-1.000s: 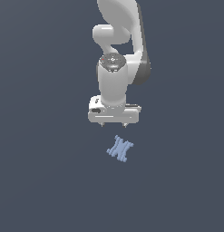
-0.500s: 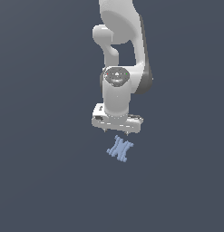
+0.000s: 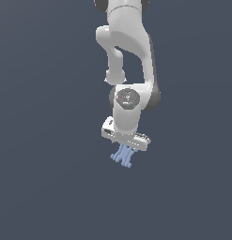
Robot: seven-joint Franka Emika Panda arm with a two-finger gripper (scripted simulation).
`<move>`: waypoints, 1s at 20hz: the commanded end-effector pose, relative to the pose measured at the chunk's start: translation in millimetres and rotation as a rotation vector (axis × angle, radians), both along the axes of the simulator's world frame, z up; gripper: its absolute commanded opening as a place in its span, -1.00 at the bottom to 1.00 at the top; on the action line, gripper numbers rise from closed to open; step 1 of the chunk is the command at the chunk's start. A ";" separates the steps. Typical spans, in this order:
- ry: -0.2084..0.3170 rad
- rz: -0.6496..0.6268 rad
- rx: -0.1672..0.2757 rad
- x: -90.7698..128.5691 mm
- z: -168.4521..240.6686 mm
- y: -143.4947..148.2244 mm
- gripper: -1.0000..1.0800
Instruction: Pick up the object and move it to a goal position.
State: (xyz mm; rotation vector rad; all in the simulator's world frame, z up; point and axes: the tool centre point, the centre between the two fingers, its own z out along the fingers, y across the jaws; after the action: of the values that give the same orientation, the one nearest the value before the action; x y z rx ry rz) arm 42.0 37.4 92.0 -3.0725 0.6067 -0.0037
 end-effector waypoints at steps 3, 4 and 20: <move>0.003 -0.064 -0.005 5.1 -15.3 5.2 0.92; 0.003 -0.074 -0.006 5.8 -17.9 6.0 0.92; 0.005 -0.110 -0.009 7.5 -44.6 9.1 0.92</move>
State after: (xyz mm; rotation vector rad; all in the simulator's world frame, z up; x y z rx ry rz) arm 50.1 46.7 53.8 -3.0437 0.7753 -0.0012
